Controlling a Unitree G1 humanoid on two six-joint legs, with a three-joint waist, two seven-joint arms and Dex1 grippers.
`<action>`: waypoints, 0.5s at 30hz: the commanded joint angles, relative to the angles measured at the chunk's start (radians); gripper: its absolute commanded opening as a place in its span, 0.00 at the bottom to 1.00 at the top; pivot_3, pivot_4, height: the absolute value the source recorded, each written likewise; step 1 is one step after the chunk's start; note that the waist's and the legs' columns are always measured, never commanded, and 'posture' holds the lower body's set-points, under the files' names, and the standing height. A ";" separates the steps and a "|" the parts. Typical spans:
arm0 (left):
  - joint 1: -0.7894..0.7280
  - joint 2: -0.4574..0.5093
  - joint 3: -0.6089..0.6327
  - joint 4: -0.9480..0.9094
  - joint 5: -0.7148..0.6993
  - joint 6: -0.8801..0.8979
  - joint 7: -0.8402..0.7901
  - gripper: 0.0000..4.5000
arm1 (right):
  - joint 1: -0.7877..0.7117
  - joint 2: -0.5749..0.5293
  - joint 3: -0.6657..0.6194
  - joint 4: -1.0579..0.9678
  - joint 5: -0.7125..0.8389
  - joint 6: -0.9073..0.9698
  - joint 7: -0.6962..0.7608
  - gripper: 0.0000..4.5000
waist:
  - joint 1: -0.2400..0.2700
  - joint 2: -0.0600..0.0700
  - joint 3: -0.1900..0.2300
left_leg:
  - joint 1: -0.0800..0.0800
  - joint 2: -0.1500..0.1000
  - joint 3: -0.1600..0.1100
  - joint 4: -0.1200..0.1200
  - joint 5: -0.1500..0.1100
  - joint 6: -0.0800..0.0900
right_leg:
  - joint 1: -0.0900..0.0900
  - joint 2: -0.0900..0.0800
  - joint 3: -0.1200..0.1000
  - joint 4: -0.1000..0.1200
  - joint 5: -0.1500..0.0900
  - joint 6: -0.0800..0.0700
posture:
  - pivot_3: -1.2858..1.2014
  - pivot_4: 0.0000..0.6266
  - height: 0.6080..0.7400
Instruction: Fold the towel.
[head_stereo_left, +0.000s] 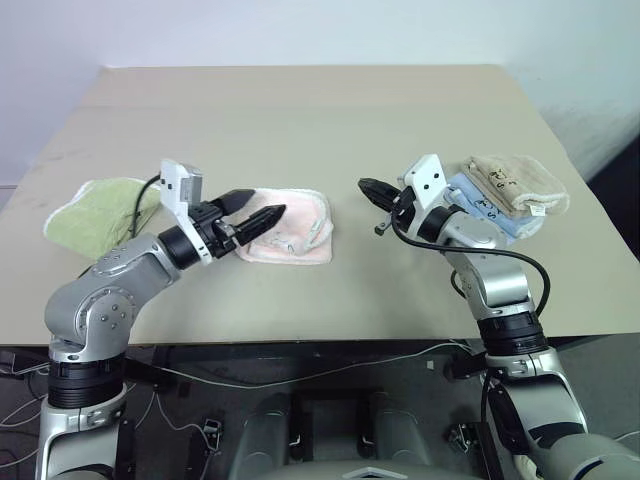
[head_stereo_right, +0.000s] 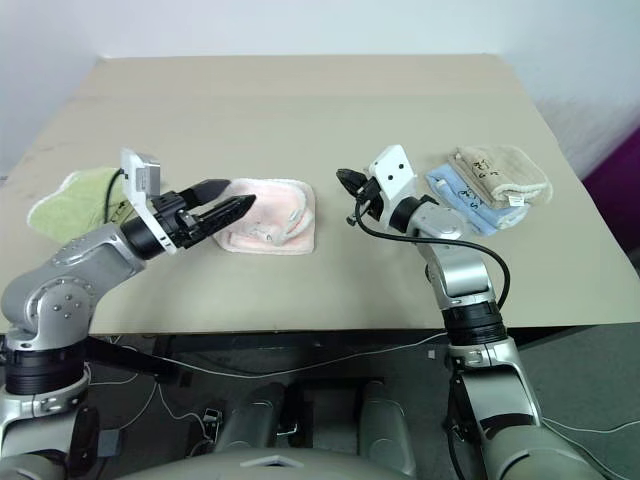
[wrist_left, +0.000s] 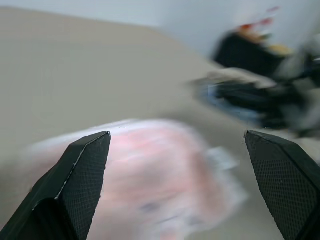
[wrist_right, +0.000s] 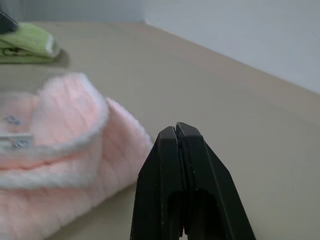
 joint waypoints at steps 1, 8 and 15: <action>-0.026 0.002 -0.053 0.036 0.116 -0.102 -0.023 0.80 | -0.069 0.054 0.027 -0.043 0.031 0.042 -0.005 0.00 | 0.000 0.000 0.000 | 0.000 0.000 0.000 0.000 0.000 0.000 | 0.000 0.000 0.000 0.000 0.000 0.000 | 0.52 0.24 1.00; -0.085 -0.059 -0.141 0.148 0.219 -0.217 -0.097 0.26 | -0.115 0.150 0.091 -0.004 0.039 0.128 0.001 0.00 | 0.000 0.000 0.000 | -0.001 0.000 0.000 0.000 0.000 0.000 | -0.001 0.000 0.000 0.000 0.000 0.000 | 0.52 0.24 1.00; -0.099 -0.090 -0.277 0.337 0.397 -0.347 -0.164 0.04 | -0.082 0.175 0.194 0.201 -0.060 0.098 0.000 0.00 | -0.003 0.000 0.000 | -0.001 0.000 0.001 0.000 0.000 0.000 | -0.001 0.000 0.000 0.000 0.000 0.000 | 0.52 0.24 1.00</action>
